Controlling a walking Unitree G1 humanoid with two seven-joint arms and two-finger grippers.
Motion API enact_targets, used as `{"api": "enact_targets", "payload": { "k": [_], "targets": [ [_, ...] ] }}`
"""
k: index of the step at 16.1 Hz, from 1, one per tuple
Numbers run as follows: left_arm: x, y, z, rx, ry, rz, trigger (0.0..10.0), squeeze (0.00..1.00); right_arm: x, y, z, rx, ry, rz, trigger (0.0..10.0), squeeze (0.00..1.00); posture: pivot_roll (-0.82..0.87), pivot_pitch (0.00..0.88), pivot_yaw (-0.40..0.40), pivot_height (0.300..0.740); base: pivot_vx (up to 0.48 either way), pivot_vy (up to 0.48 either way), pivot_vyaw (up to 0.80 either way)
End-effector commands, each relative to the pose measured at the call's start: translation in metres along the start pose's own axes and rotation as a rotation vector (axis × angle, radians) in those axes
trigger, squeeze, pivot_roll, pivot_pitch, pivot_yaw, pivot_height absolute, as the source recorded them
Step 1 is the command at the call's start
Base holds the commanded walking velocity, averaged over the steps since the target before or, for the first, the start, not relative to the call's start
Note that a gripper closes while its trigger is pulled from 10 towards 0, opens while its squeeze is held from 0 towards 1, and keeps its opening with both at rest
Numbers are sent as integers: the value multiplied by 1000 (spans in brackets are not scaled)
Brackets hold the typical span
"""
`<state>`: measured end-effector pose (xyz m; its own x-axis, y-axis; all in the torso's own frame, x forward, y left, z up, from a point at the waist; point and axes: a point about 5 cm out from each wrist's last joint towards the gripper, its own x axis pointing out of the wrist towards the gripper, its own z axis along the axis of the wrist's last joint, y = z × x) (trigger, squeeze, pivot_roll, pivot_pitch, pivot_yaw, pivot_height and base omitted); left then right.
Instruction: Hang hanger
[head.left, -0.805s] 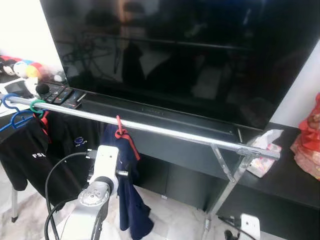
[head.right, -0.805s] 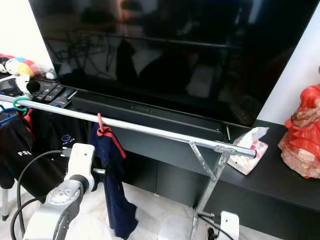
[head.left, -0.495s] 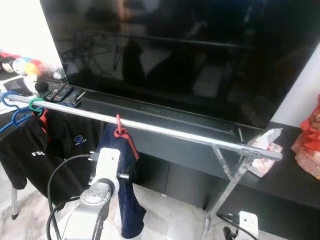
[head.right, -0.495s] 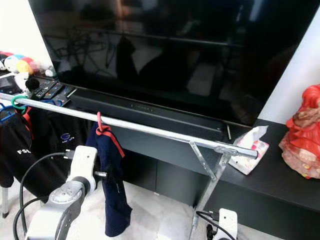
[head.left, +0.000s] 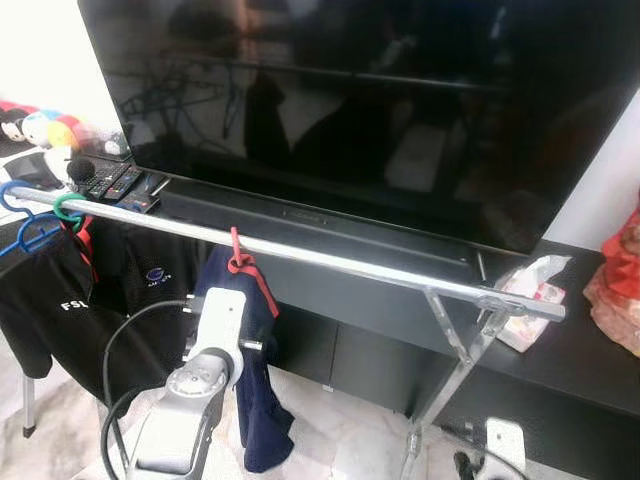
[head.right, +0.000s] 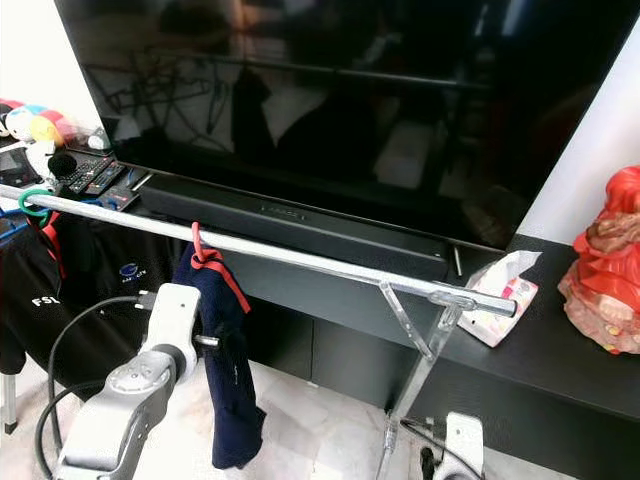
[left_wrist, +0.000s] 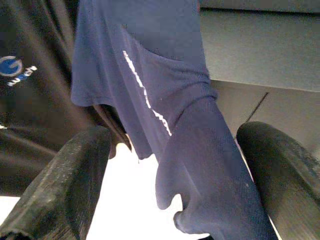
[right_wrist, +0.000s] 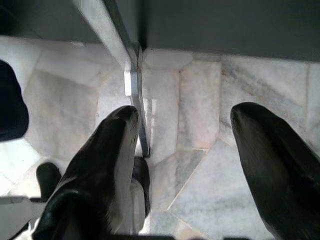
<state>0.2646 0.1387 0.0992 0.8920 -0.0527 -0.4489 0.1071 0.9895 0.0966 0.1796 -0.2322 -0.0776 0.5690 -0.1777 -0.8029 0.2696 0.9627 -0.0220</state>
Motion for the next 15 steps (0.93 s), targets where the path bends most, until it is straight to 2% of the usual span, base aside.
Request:
{"api": "enact_targets", "payload": {
  "k": [1,2,6,12,15],
  "targets": [
    [2,-5,0,14,12,-25,4549,0,1,-4,8,13,-12,-7,10000,0,38,0,-37,716,0,0,0],
    [2,-4,0,13,14,-20,0,0,1,-3,9,13,-15,-6,10000,0,38,0,-37,716,0,0,0],
    [1,-3,-1,18,22,-15,0,0,2,2,17,13,-37,5,10000,0,39,0,-38,716,0,0,0],
    [1,-3,-4,51,39,-9,0,0,1,-7,10,19,-32,-1,10000,0,40,0,-37,716,0,0,0],
    [1,-2,-4,59,41,-2,0,0,0,-14,14,22,-35,-5,10000,0,41,0,-35,716,0,0,0]
  ]
}}
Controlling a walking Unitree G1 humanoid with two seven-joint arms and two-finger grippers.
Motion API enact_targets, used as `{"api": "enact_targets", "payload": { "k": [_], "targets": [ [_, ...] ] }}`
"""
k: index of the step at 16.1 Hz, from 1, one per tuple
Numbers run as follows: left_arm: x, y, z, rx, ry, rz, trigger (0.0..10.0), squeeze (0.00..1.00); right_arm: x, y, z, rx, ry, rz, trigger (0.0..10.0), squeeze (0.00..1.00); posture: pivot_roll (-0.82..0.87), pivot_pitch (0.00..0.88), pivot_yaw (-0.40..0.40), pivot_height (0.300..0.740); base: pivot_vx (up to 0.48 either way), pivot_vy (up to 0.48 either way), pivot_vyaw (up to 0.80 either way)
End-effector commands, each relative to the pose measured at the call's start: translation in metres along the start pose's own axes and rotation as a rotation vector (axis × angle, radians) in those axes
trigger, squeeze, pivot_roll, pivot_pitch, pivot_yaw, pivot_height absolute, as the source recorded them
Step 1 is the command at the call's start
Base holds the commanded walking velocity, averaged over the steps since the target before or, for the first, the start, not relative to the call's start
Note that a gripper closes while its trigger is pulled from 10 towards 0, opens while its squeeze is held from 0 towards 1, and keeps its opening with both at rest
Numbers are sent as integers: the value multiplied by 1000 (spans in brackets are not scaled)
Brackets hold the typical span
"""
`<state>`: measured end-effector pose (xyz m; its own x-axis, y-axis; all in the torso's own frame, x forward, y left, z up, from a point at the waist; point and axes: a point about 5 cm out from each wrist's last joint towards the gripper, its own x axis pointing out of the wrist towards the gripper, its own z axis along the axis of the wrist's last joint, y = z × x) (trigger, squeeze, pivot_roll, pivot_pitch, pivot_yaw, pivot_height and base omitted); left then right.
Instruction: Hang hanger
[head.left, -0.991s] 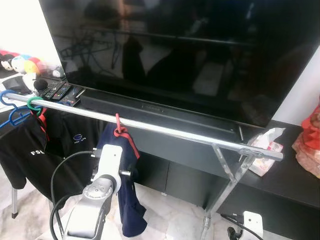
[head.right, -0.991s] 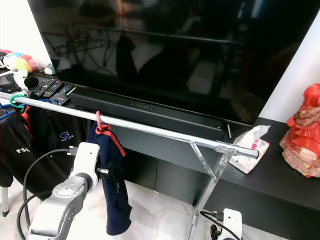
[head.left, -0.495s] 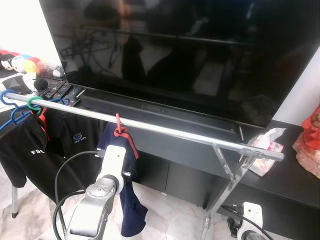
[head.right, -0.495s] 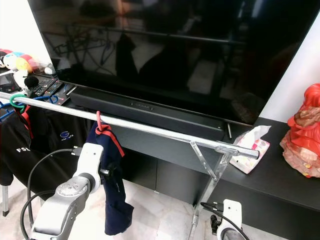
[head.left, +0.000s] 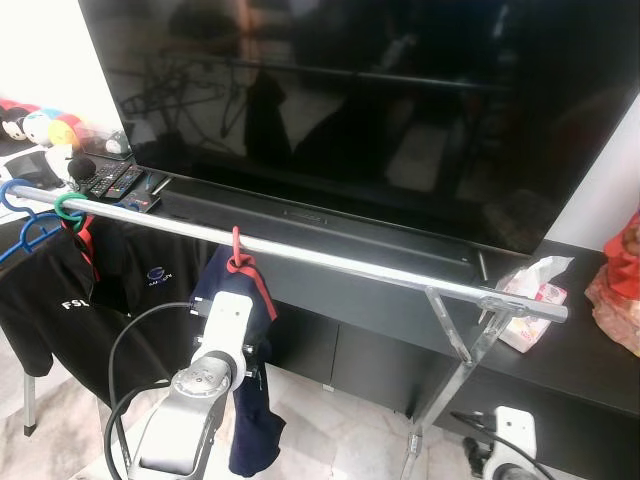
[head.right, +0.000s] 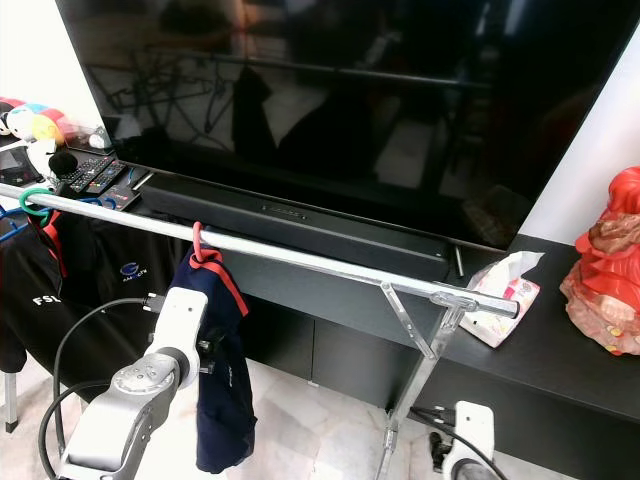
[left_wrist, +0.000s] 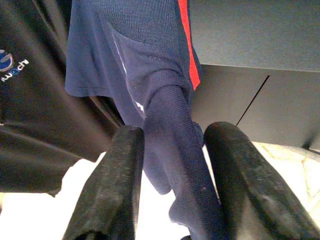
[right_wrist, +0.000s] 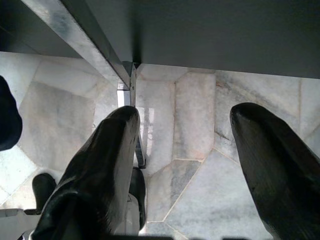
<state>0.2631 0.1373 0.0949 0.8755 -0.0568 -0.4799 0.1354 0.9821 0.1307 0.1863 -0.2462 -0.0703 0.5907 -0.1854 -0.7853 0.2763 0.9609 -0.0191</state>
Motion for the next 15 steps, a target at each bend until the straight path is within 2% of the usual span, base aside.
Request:
{"api": "enact_targets", "payload": {
  "k": [1,6,9,12,15],
  "targets": [
    [0,1,0,17,9,10,0,0,0,-3,2,15,-6,-3,10000,0,41,0,-35,716,0,0,0],
    [-8,6,-3,33,24,14,0,0,0,-5,6,14,-11,0,10000,0,46,0,-38,716,0,0,0],
    [-19,7,-7,38,56,-38,0,0,1,-2,8,13,-12,0,10000,0,57,0,-46,716,0,0,0],
    [-35,5,-7,62,74,-138,0,0,1,-1,3,13,10,-4,10000,0,67,0,-52,716,0,0,0],
    [-46,3,-5,78,90,-211,0,0,3,3,12,12,0,0,10000,0,68,0,-54,716,0,0,0]
  ]
}}
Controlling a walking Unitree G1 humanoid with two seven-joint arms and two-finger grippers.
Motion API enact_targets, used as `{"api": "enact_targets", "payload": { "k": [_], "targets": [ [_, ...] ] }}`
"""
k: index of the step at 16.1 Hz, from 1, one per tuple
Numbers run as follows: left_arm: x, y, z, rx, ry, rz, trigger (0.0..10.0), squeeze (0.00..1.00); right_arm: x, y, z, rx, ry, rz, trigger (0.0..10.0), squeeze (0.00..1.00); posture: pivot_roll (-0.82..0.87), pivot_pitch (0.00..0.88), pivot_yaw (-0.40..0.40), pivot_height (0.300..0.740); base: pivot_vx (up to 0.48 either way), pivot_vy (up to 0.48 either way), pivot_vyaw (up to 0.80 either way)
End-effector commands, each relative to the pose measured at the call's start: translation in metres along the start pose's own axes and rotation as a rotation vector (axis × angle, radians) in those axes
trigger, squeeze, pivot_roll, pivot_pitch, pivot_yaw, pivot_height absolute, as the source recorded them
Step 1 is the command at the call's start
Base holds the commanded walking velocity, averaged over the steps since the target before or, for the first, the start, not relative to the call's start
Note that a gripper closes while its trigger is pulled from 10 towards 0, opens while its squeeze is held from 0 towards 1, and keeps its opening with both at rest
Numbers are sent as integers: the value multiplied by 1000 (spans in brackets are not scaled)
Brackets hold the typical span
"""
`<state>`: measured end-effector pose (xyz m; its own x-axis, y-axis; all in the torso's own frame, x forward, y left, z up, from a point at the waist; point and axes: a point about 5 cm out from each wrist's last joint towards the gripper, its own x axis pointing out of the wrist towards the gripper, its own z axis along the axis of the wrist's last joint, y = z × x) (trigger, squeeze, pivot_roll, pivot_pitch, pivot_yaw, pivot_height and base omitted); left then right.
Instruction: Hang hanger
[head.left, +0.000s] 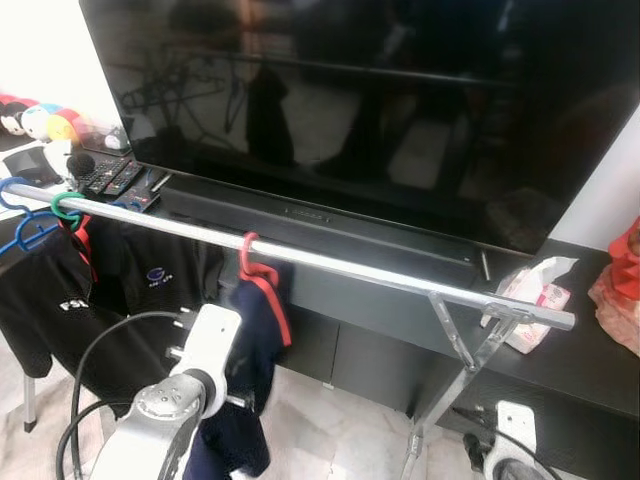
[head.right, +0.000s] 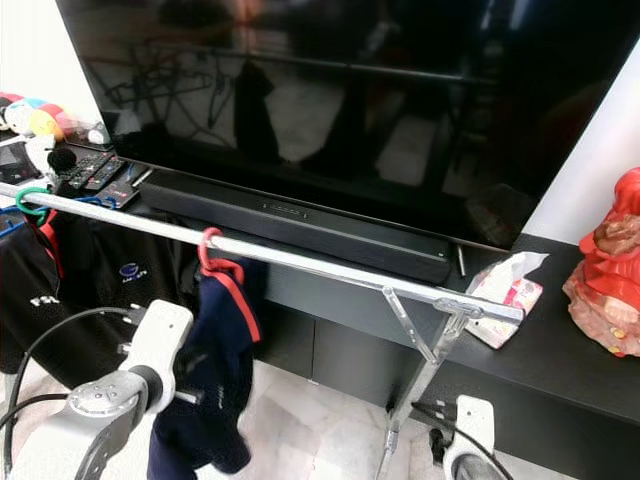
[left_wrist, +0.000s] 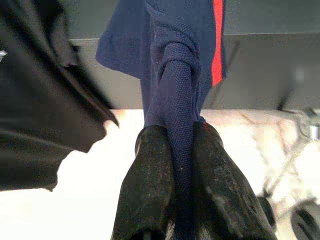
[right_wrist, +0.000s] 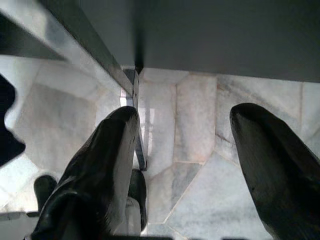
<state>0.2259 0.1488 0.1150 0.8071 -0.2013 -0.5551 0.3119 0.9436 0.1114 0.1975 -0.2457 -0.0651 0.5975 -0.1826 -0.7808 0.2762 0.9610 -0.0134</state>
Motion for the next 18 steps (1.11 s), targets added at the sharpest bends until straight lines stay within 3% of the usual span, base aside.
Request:
{"api": "enact_targets", "payload": {
  "k": [1,5,11,15,18],
  "targets": [
    [-5,-6,-3,2,30,-57,0,0,1,0,3,9,5,-6,10000,0,71,0,-55,716,0,0,0],
    [-17,-2,-10,42,90,-91,0,0,2,1,10,9,-1,-9,10000,0,76,0,-58,716,0,0,0],
    [-47,5,-24,146,187,-219,0,0,2,14,4,4,15,-4,10000,0,91,0,-66,716,0,0,0],
    [-50,6,-30,155,207,-238,0,0,2,7,5,-2,15,-8,10000,0,92,0,-69,716,0,0,0],
    [-39,13,-22,141,105,-135,0,0,2,6,5,-8,21,-10,10000,0,92,0,-69,716,0,0,0]
  ]
}}
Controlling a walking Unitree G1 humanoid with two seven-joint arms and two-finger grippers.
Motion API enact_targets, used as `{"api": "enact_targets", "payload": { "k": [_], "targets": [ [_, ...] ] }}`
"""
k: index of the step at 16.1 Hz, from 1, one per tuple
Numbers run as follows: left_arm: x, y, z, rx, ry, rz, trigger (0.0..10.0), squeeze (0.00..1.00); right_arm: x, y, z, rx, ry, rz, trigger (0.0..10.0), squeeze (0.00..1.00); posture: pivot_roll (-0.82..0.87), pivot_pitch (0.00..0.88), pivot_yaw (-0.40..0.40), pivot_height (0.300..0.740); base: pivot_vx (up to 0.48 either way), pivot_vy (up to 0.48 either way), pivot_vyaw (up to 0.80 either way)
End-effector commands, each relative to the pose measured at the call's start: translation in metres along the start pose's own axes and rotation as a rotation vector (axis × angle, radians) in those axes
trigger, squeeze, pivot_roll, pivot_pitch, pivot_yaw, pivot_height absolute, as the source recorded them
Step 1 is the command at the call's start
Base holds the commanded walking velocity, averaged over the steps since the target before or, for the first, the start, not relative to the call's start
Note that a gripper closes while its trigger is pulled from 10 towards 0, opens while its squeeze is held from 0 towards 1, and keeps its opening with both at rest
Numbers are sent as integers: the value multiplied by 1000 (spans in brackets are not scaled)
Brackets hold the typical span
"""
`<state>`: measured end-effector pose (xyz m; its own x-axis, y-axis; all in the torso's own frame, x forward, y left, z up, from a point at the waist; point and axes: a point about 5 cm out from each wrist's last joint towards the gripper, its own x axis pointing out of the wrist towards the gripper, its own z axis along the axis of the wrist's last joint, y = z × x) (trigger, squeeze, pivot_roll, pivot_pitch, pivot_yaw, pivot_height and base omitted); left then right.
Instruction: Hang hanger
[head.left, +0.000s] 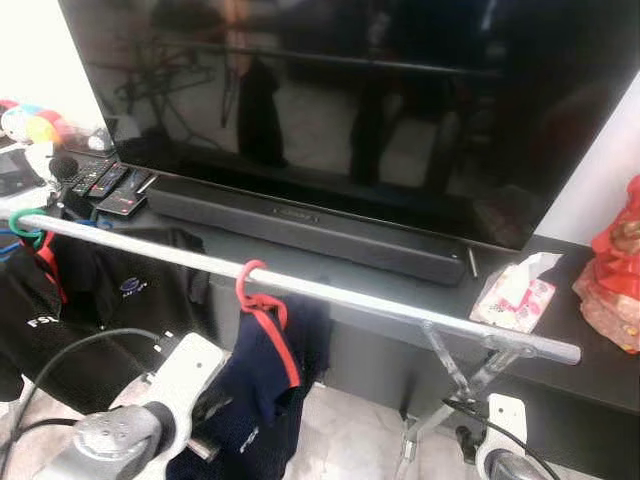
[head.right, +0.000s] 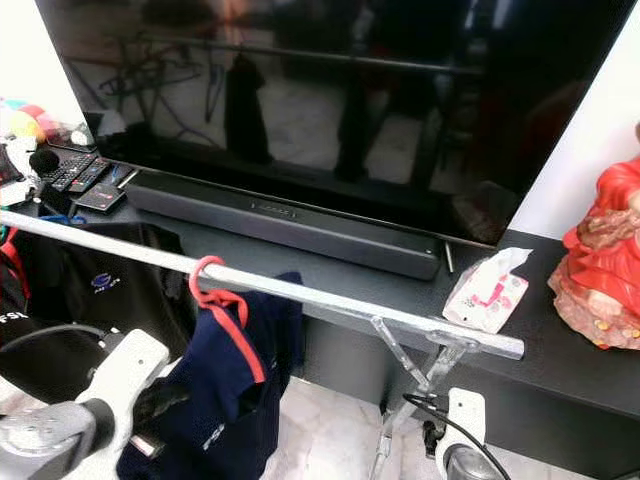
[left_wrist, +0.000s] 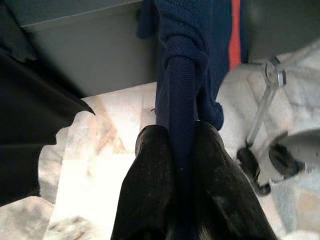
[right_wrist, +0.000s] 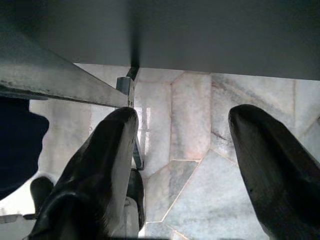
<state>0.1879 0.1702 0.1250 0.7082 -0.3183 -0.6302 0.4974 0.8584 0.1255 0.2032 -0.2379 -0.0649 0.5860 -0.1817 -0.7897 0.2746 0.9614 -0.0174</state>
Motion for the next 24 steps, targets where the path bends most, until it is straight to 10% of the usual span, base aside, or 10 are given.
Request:
{"api": "enact_targets", "payload": {
  "k": [1,7,13,20,24],
  "targets": [
    [6,11,1,-63,-42,114,0,0,0,-3,2,-6,8,-8,10000,0,87,0,-70,716,0,0,0],
    [4,20,39,-57,-437,322,0,0,0,-4,1,-5,10,-8,10000,0,81,0,-67,716,0,0,0],
    [-25,4,7,210,-453,243,0,0,0,-5,2,-9,10,-8,10000,0,101,0,-78,716,0,0,0],
    [-31,17,26,163,-661,533,0,0,0,-4,4,-16,3,-3,10000,0,99,0,-81,716,0,0,0],
    [-32,2,4,215,-570,328,0,0,0,-5,2,-13,9,-7,10000,0,98,0,-79,716,0,0,0]
  ]
}}
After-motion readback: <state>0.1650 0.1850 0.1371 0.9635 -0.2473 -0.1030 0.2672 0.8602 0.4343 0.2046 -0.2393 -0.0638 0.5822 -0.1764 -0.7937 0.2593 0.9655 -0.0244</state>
